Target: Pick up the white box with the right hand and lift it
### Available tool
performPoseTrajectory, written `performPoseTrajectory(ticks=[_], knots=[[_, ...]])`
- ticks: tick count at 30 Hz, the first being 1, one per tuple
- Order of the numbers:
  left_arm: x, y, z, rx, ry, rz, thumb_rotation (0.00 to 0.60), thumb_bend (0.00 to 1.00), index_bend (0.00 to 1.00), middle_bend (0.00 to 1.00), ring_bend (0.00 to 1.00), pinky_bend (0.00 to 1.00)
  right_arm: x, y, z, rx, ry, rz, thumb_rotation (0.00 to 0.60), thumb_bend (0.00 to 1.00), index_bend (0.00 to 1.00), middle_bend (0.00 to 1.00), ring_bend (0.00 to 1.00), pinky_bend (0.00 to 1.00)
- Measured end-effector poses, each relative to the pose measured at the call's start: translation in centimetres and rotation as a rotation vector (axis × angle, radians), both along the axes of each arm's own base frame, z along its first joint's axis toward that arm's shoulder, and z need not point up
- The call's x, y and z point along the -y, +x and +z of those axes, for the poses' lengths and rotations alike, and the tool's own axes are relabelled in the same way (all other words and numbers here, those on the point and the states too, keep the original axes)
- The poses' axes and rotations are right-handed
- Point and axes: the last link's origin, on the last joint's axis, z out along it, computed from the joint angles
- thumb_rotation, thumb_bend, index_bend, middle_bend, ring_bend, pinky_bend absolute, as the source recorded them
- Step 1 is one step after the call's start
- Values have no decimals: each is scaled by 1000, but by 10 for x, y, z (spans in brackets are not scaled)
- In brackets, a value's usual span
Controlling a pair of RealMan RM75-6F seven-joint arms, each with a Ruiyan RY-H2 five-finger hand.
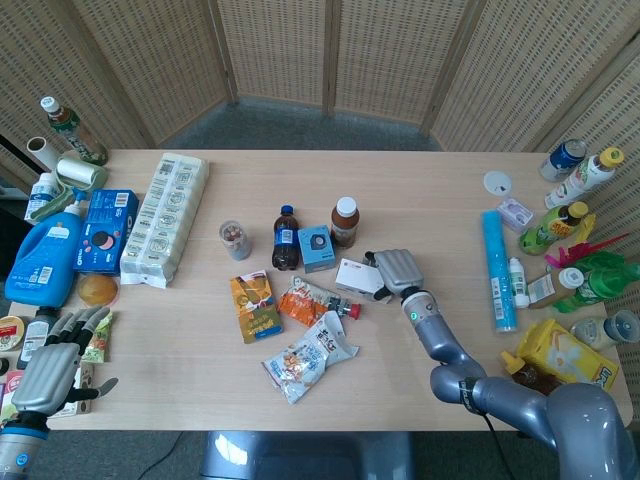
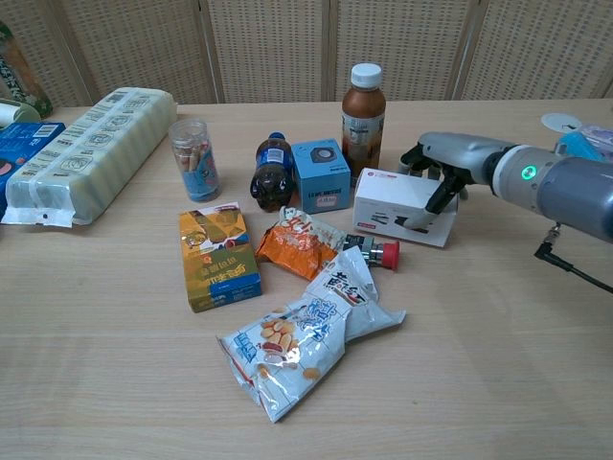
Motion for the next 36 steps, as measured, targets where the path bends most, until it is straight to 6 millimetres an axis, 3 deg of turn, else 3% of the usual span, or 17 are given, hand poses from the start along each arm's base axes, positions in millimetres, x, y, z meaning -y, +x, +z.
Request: performPoseTrajectory(ticks=[6, 12, 25, 31, 36], knots=[[0, 4, -4, 11, -9, -15, 600, 221, 43, 19, 0, 0, -6, -4, 28, 22, -60, 9, 600, 200, 684, 933, 621, 717], [8, 6, -2, 19, -2, -23, 600, 221, 41, 19, 0, 0, -18, 4, 65, 55, -107, 38, 600, 194, 683, 932, 622, 717], [22, 0, 4, 35, 14, -17, 600, 221, 43, 18, 0, 0, -41, 64, 161, 170, -299, 146, 600, 193, 682, 932, 621, 718], [25, -5, 4, 42, 16, -6, 600, 221, 42, 18, 0, 0, -47, 88, 187, 228, -371, 185, 600, 192, 680, 932, 621, 717], [24, -5, 2, 47, 13, -8, 600, 222, 43, 19, 0, 0, -52, 97, 196, 236, -388, 196, 600, 192, 680, 932, 621, 717]])
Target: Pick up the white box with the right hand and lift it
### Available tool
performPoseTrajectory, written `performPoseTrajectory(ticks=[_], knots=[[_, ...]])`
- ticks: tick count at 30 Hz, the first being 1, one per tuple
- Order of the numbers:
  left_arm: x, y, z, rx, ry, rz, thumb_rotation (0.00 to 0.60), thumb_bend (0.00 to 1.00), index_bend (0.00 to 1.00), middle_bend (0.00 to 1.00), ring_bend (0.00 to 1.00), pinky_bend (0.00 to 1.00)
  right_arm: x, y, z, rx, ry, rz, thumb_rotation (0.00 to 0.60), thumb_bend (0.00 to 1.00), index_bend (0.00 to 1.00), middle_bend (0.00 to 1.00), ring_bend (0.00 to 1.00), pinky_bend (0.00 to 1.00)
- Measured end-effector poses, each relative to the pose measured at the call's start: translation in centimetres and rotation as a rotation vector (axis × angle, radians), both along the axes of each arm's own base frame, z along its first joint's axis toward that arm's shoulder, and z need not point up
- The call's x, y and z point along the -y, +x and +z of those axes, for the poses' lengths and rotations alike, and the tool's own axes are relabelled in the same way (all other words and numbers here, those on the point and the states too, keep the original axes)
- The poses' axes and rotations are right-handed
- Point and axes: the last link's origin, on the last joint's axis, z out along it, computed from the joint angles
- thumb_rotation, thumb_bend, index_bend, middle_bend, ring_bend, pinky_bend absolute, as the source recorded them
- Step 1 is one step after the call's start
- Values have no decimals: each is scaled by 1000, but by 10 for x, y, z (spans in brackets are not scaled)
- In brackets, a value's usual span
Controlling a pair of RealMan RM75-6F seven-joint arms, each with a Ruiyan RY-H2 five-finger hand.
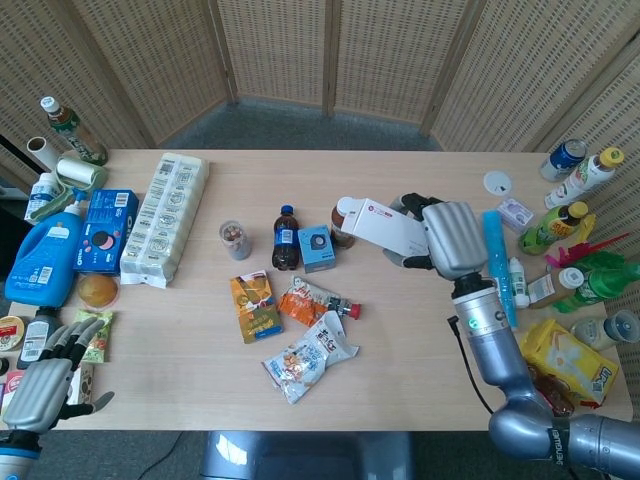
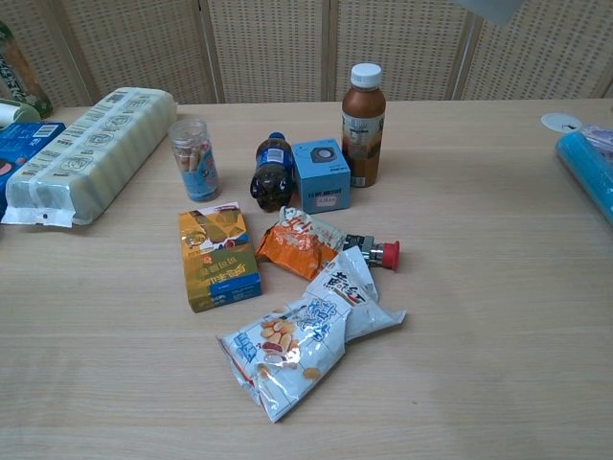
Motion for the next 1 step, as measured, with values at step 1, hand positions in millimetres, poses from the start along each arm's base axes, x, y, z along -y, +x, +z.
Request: performPoseTrajectory(ticks=[1], knots=[[0, 0, 0, 0, -1, -1, 600, 221, 43, 19, 0, 0, -1, 1, 1, -2, -2, 0, 600, 192, 680, 932, 621, 717]])
